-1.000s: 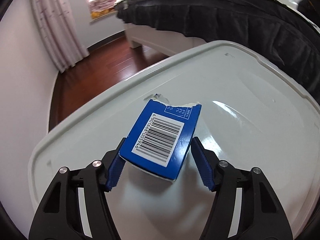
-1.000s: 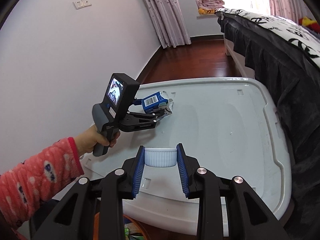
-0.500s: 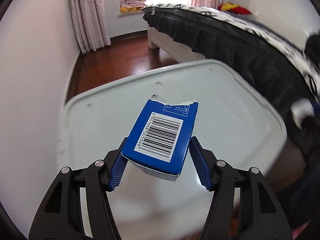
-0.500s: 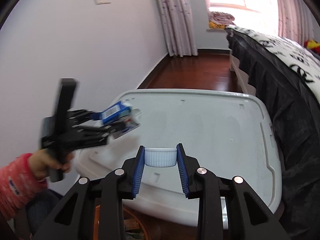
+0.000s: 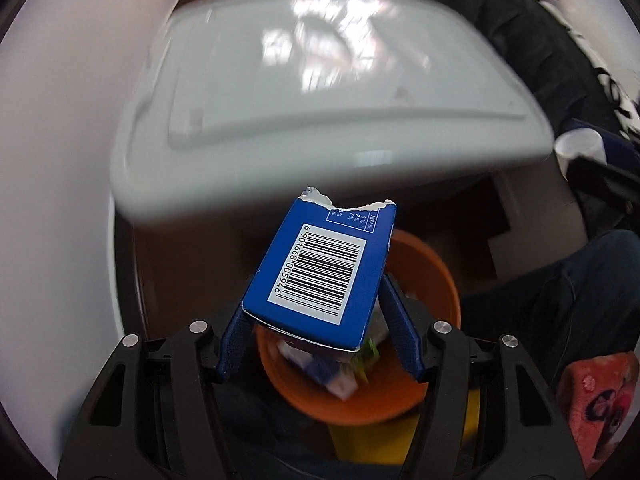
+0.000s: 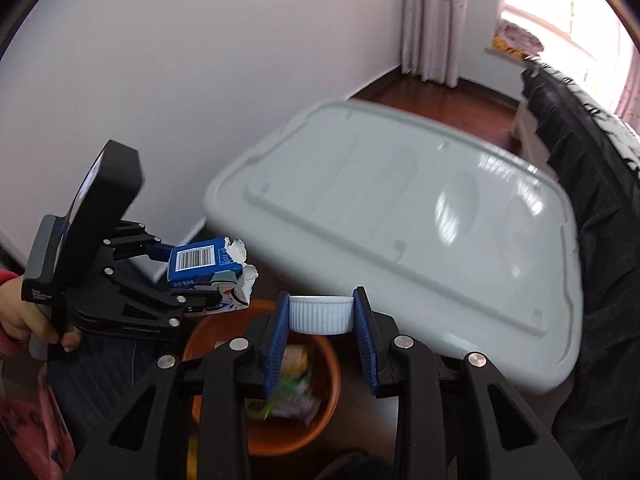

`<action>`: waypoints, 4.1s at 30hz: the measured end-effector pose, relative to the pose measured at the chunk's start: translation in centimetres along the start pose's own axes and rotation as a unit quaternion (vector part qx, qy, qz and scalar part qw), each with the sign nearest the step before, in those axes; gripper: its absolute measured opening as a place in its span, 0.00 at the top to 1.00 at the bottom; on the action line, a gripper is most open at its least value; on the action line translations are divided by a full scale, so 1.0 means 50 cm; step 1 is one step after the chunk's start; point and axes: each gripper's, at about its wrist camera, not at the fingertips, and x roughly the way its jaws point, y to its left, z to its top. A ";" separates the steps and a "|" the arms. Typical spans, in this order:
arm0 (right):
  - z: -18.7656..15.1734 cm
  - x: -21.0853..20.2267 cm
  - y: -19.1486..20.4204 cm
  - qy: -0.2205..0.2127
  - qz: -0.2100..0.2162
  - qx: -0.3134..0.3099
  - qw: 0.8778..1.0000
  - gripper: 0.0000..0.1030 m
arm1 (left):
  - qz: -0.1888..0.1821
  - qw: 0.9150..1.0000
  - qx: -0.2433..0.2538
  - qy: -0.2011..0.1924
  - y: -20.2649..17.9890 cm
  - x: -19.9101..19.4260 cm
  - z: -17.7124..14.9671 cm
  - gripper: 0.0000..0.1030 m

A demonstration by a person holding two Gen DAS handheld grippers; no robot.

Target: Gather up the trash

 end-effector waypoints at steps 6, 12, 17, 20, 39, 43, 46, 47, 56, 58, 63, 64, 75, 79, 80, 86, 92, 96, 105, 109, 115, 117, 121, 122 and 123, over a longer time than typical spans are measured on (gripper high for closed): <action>-0.062 0.088 0.047 0.083 0.031 -0.010 0.996 0.69 | -0.007 0.996 -0.053 0.071 -0.004 0.077 -0.078 0.42; -0.104 0.164 0.080 0.148 0.043 -0.024 0.988 0.69 | -0.023 0.988 -0.084 0.125 -0.008 0.141 -0.100 0.42; -0.131 0.215 0.083 0.190 0.051 -0.024 0.980 0.69 | -0.024 0.984 -0.086 0.152 -0.017 0.183 -0.091 0.42; -0.137 0.226 0.080 0.197 0.051 -0.021 0.979 0.69 | -0.017 0.982 -0.089 0.163 -0.011 0.198 -0.098 0.39; -0.132 0.213 0.070 0.173 0.024 -0.006 0.985 0.22 | 0.020 0.982 -0.098 0.159 -0.004 0.199 -0.098 0.17; -0.126 0.190 0.061 0.156 0.013 0.003 0.988 0.21 | 0.043 0.986 -0.095 0.129 0.000 0.169 -0.085 0.17; -0.105 0.155 0.044 0.128 -0.003 0.015 0.992 0.20 | 0.072 0.990 -0.084 0.088 0.000 0.127 -0.068 0.17; -0.096 0.140 0.038 0.115 -0.009 0.019 0.993 0.19 | 0.079 0.991 -0.083 0.075 0.001 0.114 -0.062 0.17; -0.008 -0.021 -0.026 -0.042 -0.095 0.059 0.993 0.05 | 0.119 0.983 -0.091 -0.109 0.011 -0.069 0.052 0.16; 0.011 -0.049 -0.045 -0.068 -0.108 0.070 0.989 0.05 | 0.125 0.977 -0.085 -0.148 0.004 -0.106 0.084 0.13; 0.060 -0.128 -0.099 -0.142 -0.144 0.100 0.974 0.05 | 0.129 0.963 -0.070 -0.227 -0.022 -0.175 0.163 0.12; 0.067 -0.139 -0.109 -0.152 -0.148 0.103 0.972 0.05 | 0.125 0.961 -0.067 -0.239 -0.029 -0.184 0.180 0.12; 0.140 -0.166 -0.209 -0.214 -0.182 0.140 0.949 0.05 | 0.115 0.944 -0.063 -0.304 -0.064 -0.187 0.328 0.12; 0.149 -0.149 -0.232 -0.218 -0.194 0.150 0.944 0.05 | 0.109 0.944 -0.074 -0.303 -0.056 -0.165 0.351 0.12; 0.148 -0.144 -0.235 -0.220 -0.196 0.154 0.943 0.05 | 0.109 0.944 -0.076 -0.301 -0.052 -0.159 0.353 0.12; 0.149 -0.100 -0.264 -0.204 -0.191 0.171 0.945 0.05 | 0.103 0.950 -0.074 -0.287 -0.045 -0.130 0.359 0.12; 0.150 -0.087 -0.269 -0.200 -0.189 0.170 0.946 0.05 | 0.102 0.952 -0.070 -0.280 -0.043 -0.122 0.356 0.12; 0.147 -0.084 -0.273 -0.199 -0.187 0.173 0.946 0.05 | 0.105 0.952 -0.070 -0.280 -0.043 -0.120 0.356 0.12; 0.145 -0.082 -0.271 -0.197 -0.187 0.173 0.947 0.05 | 0.108 0.951 -0.073 -0.281 -0.038 -0.126 0.349 0.12; 0.144 -0.081 -0.271 -0.197 -0.188 0.174 0.946 0.05 | 0.106 0.950 -0.077 -0.282 -0.034 -0.126 0.350 0.12; 0.141 -0.078 -0.275 -0.195 -0.187 0.174 0.947 0.05 | 0.108 0.950 -0.079 -0.282 -0.030 -0.126 0.351 0.12; 0.141 -0.078 -0.276 -0.195 -0.187 0.174 0.947 0.05 | 0.108 0.950 -0.079 -0.281 -0.030 -0.127 0.351 0.12; 0.140 -0.077 -0.275 -0.194 -0.186 0.175 0.947 0.05 | 0.108 0.950 -0.080 -0.281 -0.033 -0.130 0.348 0.12; 0.141 -0.077 -0.276 -0.194 -0.186 0.175 0.947 0.05 | 0.107 0.951 -0.080 -0.280 -0.034 -0.129 0.351 0.12; 0.140 -0.076 -0.277 -0.193 -0.185 0.175 0.947 0.05 | 0.106 0.951 -0.080 -0.279 -0.033 -0.129 0.351 0.12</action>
